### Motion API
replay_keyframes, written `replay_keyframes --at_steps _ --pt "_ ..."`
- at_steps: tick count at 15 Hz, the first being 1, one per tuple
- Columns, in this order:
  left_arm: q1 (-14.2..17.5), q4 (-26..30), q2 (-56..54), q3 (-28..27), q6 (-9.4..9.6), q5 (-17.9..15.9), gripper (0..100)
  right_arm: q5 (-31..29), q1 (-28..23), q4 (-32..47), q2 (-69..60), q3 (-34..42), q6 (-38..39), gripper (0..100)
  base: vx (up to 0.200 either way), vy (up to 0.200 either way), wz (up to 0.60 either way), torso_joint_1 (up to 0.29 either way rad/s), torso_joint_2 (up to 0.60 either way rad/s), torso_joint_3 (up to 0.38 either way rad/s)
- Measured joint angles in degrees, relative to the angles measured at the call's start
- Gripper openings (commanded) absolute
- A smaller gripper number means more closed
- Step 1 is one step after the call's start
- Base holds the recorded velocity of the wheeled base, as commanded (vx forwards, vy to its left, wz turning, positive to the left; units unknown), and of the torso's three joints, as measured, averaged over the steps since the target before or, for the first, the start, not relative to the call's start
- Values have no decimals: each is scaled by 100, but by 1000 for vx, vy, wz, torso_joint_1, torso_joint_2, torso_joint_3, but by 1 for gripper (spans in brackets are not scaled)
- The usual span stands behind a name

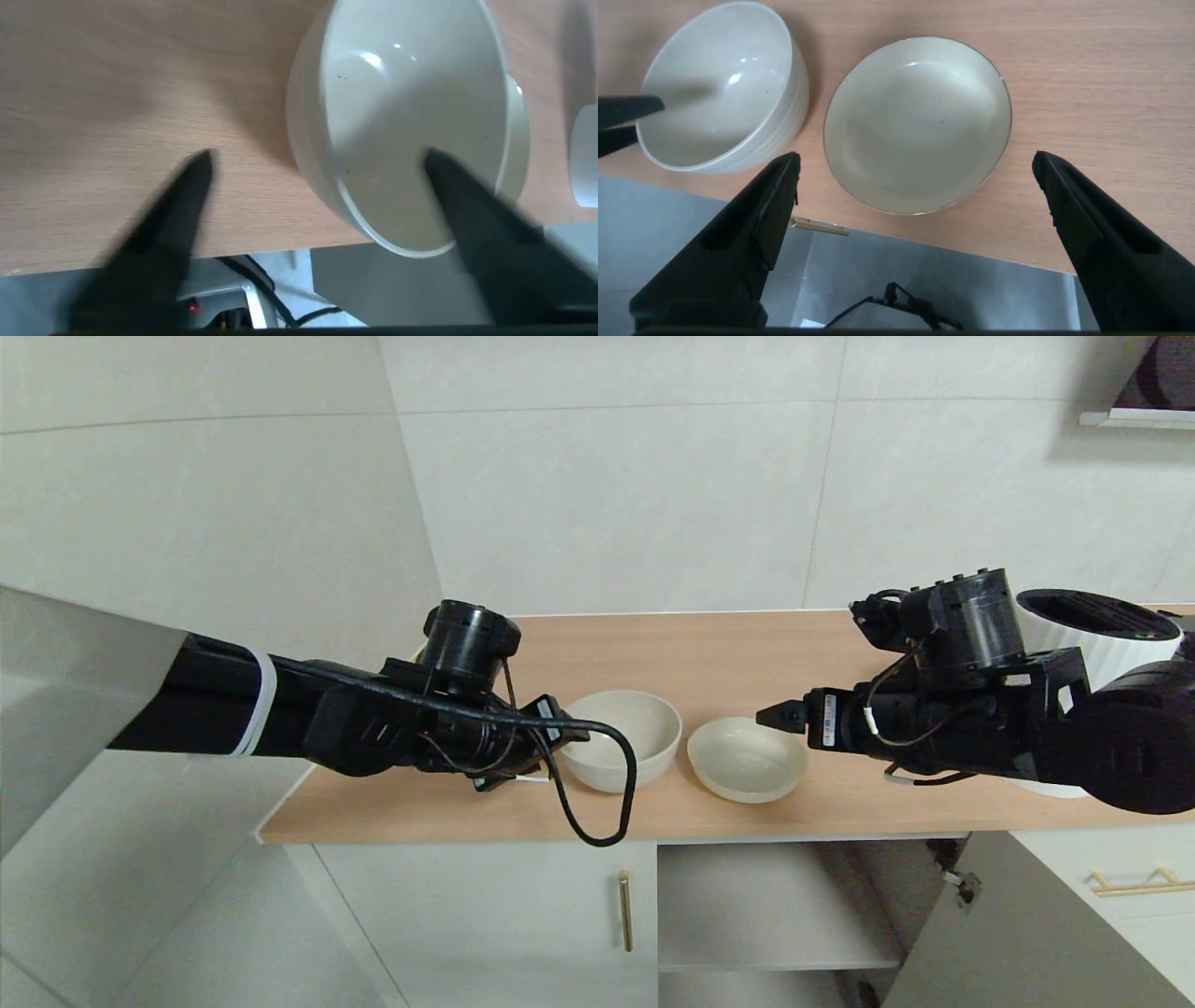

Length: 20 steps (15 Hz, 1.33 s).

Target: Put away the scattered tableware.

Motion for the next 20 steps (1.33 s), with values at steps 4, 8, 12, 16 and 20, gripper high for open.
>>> replay_keyframes --at_steps 4,8,12,16,20 --pt "2 -6 -11 -2 -32 6 0 0 -2 2 -2 0 -4 100 0 0 0 0 0 0" --pt "2 11 -57 0 -32 2 0 -18 0 6 37 -20 -9 100 0 0 0 0 0 0" --pt "2 16 -143 13 -32 0 0 -519 5 4 354 -141 -9 100 0 0 0 0 0 0" --pt "-1 17 -145 22 -32 -10 0 -1295 7 -20 885 -389 -33 100 0 0 0 0 0 0" --pt "2 17 -137 26 -29 -7 0 -1469 -50 -27 1265 -544 -33 100 0 0 0 0 0 0"
